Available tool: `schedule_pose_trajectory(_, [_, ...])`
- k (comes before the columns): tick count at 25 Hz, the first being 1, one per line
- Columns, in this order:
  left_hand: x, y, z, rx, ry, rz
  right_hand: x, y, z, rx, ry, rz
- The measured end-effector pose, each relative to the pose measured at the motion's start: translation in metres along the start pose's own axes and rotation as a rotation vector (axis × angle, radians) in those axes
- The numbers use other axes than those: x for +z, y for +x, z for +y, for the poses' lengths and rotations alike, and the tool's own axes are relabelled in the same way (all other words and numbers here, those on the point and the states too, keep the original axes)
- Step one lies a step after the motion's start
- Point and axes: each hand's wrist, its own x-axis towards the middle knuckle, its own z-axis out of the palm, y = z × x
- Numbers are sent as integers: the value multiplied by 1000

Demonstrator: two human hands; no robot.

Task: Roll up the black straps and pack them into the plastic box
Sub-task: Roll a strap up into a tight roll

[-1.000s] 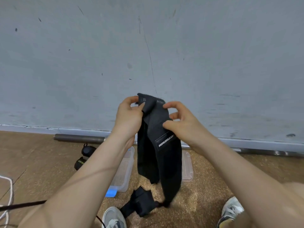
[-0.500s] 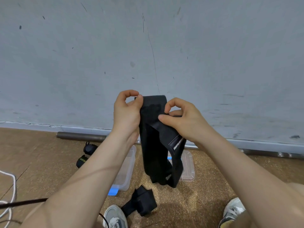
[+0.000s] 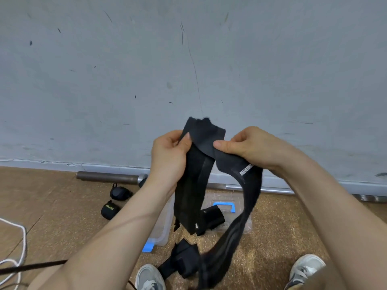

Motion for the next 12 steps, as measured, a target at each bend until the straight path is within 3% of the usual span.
schedule_pose_trajectory(2, [-13, 20, -9, 18, 122, 214, -12, -7, 3, -47, 103, -163])
schedule_pose_trajectory(4, [-29, 37, -14, -121, -45, 335, -18, -13, 8, -117, 400, -188])
schedule_pose_trajectory(8, [-19, 33, -12, -413, -368, 172, -16, -9, 13, -195, 643, -199])
schedule_pose_trajectory(12, [-10, 24, -1, -498, -462, -16, 8, -3, 11, -174, 667, -55])
